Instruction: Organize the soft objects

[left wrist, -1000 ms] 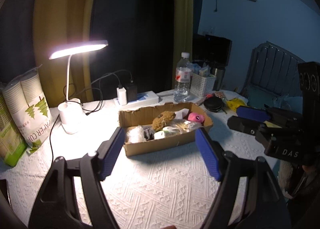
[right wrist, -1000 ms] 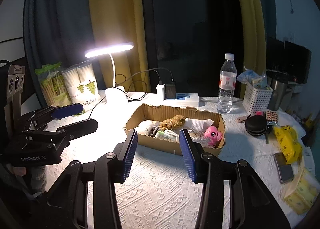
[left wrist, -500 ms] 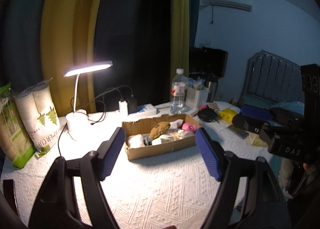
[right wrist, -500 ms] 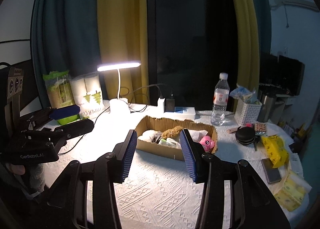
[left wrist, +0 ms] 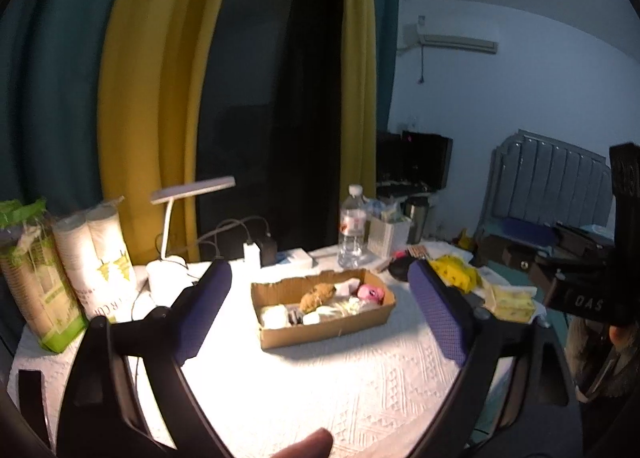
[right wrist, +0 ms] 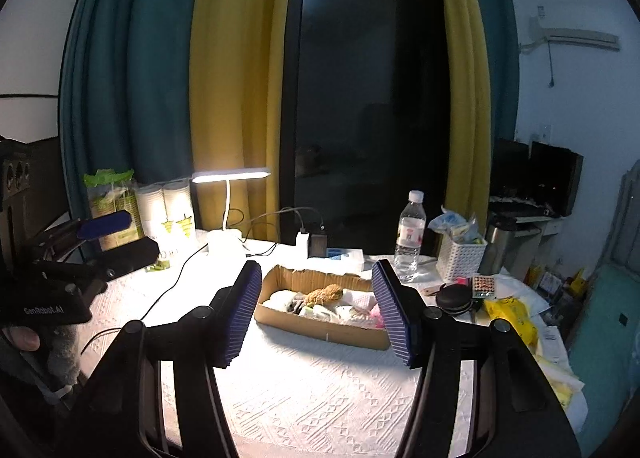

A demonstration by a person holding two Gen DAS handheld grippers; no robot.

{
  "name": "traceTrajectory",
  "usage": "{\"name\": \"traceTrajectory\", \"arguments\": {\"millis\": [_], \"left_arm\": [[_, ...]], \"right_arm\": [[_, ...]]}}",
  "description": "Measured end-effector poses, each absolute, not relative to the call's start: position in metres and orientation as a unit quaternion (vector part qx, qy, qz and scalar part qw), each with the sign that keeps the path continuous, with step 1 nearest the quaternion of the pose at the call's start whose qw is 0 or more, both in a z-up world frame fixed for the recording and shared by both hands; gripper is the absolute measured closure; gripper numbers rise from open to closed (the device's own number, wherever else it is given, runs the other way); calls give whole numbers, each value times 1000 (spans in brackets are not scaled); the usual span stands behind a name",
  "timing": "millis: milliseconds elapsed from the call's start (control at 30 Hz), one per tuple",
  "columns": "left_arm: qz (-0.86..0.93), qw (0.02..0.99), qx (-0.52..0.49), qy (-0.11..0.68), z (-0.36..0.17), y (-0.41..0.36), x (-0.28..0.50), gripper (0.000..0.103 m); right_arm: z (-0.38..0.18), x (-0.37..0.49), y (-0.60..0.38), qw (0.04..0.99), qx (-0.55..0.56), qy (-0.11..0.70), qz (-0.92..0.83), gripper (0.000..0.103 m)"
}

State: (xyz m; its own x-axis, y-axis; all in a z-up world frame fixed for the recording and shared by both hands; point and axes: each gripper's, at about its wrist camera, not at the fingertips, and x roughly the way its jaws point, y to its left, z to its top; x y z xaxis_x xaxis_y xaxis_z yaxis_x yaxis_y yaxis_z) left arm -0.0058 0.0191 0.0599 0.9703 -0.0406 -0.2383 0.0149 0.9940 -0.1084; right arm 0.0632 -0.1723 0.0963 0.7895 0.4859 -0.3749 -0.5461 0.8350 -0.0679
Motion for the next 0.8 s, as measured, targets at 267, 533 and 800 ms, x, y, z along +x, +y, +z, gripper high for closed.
{"name": "traceTrajectory", "arguments": {"millis": [267,533,800], "left_arm": [[7,992,-67,107,70,27,-14,5],[25,990,-75,115,67,28,-10,5],[30,990,-67,119,63,23,-8,5]], "right_arm": [[109,55,-179,948,-89,159,259,42],[107,59,-184,949,-88,163,255,41],[106,61,-190,951,-83,166,248,41]]}}
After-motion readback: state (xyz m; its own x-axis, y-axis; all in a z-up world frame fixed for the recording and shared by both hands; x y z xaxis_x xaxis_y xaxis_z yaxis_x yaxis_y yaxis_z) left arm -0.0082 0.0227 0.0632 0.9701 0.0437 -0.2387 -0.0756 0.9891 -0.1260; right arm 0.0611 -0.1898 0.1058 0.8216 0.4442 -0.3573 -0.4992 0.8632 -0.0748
